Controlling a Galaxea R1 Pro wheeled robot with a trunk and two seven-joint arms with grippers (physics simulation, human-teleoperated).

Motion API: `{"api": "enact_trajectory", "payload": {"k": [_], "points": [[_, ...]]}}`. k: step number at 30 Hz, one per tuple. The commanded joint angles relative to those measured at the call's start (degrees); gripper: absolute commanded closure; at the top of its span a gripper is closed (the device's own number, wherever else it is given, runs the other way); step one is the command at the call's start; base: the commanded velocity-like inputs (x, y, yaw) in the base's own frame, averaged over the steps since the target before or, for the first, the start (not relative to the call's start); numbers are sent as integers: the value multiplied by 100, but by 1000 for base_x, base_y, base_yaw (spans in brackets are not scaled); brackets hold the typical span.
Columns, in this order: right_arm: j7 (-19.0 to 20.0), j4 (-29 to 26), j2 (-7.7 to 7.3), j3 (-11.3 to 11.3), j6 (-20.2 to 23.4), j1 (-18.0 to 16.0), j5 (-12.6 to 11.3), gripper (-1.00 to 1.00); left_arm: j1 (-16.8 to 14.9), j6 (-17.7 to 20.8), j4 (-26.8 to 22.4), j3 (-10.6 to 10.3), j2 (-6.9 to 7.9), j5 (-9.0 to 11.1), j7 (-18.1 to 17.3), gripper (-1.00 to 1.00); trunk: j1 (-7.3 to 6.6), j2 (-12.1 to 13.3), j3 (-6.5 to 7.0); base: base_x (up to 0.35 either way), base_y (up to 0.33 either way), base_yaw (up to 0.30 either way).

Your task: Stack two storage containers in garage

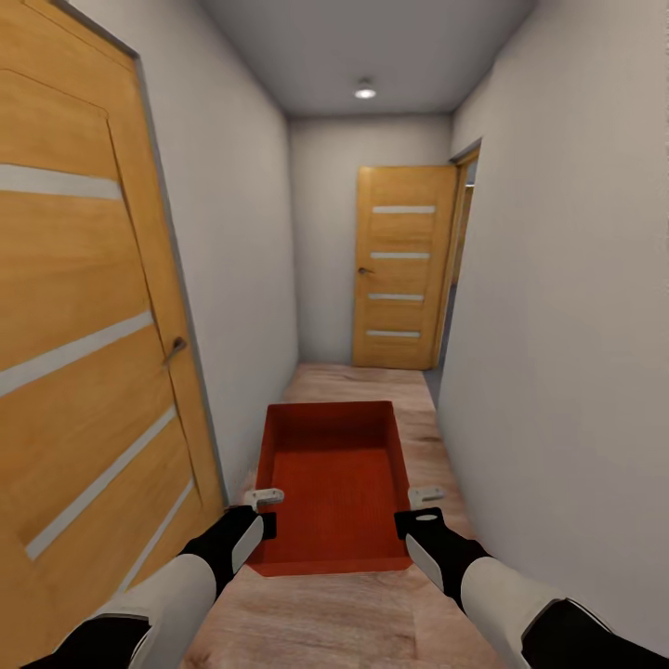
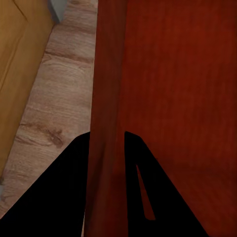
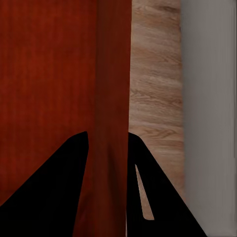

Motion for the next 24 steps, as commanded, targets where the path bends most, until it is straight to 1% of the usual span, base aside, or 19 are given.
{"api": "enact_trajectory", "payload": {"k": [1, 13, 24], "points": [[-48, 8, -2, 86, 39, -2, -118, 100, 0, 6, -31, -13, 43, -199, 125, 100, 5, -4, -2, 322, 0, -208], [-48, 8, -3, 86, 39, 0, -118, 100, 1, 6, -31, -13, 43, -199, 125, 100, 5, -4, -2, 322, 0, -191], [-48, 8, -7, 86, 40, 3, -118, 100, 0, 6, -31, -13, 43, -199, 109, 100, 5, -4, -2, 322, 0, -18]]}}
